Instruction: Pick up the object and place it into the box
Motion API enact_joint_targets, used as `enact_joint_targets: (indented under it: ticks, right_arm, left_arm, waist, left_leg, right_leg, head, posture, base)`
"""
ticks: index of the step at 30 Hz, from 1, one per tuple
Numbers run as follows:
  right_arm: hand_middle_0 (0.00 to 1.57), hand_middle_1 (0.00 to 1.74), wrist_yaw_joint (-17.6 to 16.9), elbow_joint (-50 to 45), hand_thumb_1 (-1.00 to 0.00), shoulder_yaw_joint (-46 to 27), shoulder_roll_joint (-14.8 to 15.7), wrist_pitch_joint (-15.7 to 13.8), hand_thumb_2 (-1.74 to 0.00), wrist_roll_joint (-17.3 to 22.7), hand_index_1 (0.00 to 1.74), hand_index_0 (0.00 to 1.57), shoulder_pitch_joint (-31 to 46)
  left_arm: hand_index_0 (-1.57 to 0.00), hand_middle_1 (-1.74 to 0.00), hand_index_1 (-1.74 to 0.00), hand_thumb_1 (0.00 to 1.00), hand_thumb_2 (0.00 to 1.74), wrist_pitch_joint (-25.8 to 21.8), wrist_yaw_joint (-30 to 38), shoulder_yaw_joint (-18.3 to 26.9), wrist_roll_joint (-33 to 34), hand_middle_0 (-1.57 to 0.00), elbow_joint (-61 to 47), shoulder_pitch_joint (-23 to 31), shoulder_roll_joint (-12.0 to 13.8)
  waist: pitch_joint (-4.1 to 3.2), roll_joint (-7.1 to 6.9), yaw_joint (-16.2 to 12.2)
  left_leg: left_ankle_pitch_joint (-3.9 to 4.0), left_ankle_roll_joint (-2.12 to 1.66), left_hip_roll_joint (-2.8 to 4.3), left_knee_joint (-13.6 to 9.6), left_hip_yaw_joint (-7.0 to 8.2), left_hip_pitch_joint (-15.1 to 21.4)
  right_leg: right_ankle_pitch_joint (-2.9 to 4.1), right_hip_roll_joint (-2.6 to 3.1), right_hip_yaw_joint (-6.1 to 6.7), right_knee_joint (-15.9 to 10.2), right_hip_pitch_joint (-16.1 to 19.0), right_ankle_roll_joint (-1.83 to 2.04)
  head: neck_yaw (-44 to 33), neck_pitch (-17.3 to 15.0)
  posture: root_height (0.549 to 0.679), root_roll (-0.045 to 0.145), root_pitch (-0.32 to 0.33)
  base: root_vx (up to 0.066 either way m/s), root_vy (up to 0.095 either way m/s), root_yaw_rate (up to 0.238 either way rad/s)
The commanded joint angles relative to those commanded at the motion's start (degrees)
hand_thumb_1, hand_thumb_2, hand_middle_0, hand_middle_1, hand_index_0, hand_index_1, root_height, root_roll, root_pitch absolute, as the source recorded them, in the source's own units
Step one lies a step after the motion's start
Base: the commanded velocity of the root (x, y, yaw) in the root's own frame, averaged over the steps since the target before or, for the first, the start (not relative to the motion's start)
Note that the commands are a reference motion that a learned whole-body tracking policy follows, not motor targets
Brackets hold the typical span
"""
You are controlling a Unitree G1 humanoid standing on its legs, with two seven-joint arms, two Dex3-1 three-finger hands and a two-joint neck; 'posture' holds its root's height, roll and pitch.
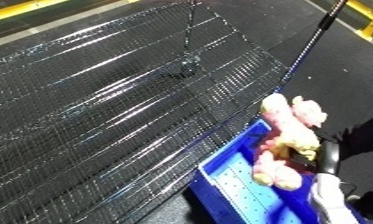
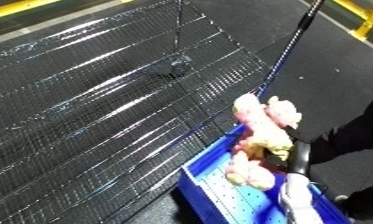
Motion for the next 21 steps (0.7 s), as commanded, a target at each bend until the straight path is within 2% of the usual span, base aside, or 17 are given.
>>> enact_joint_targets:
  ticks: [3, 6, 15, 21]
  right_arm:
    - [0.94, 1.04, 0.2, 2.5, -0.60, -0.8, -0.3, -1.0, -1.04, 3.1, 1.04, 0.94, -1.0]
    - [0.71, 0.78, 0.5, 3.7, -0.45, -0.8, -0.4, -1.3, -0.78, 4.3, 0.78, 0.71, -1.5]
    - [0.00, 0.00, 1.9, 6.5, 0.00, -1.7, 0.3, -3.0, 0.00, 10.6, 0.00, 0.00, -2.7]
    - [0.00, 0.00, 1.8, 8.1, 0.00, -2.9, 0.3, -3.7, 0.00, 13.0, 0.00, 0.00, -3.0]
  left_arm:
    - [-1.57, -1.74, -1.74, 1.00, 1.74, -0.2, 0.0, 0.0, 0.0, -1.57, 0.1, 0.2, 0.1]
    - [-1.57, -1.74, -1.74, 1.00, 1.74, -0.2, 0.1, 0.0, 0.2, -1.57, 0.3, 0.4, 0.2]
    - [-1.57, -1.74, -1.74, 1.00, 1.74, 0.1, 0.0, 0.4, 0.2, -1.57, 0.7, 1.0, 0.4]
    - [-1.57, -1.74, -1.74, 1.00, 1.74, 0.3, 0.0, 1.0, 0.2, -1.57, 0.5, 1.6, 0.6]
  waist:
    - [-0.05, 0.15, 0.1]
    - [-0.18, 0.26, 0.4]
    - [-0.69, 0.27, 1.3]
    - [-1.03, 0.10, 1.9]
  left_leg:
    - [0.19, -0.08, -0.15, -0.2, -0.17, 0.1]
    - [0.40, -0.08, -0.28, -0.5, -0.36, 0.2]
    - [1.19, -0.11, -0.45, -1.7, -0.51, 0.3]
    - [1.61, -0.11, -0.57, -2.5, -0.50, 0.4]
  right_leg:
    - [0.08, 0.14, -0.10, -0.1, 0.1, 0.00]
    - [0.08, 0.24, -0.21, -0.1, 0.2, 0.01]
    - [0.30, 0.16, -0.84, -1.0, 0.9, 0.18]
    - [0.48, 0.21, -1.06, -1.9, 1.1, 0.31]
  head:
    - [-0.2, -0.2]
    - [-0.1, -0.4]
    - [2.2, -0.1]
    - [3.6, 0.4]
  posture:
    - [0.630, 0.084, -0.237]
    - [0.631, 0.085, -0.237]
    - [0.633, 0.084, -0.235]
    - [0.635, 0.084, -0.230]
  base:
    - [-0.014, -0.012, -0.003]
    - [-0.013, -0.011, 0.020]
    - [-0.005, -0.018, 0.041]
    - [0.010, -0.012, 0.006]
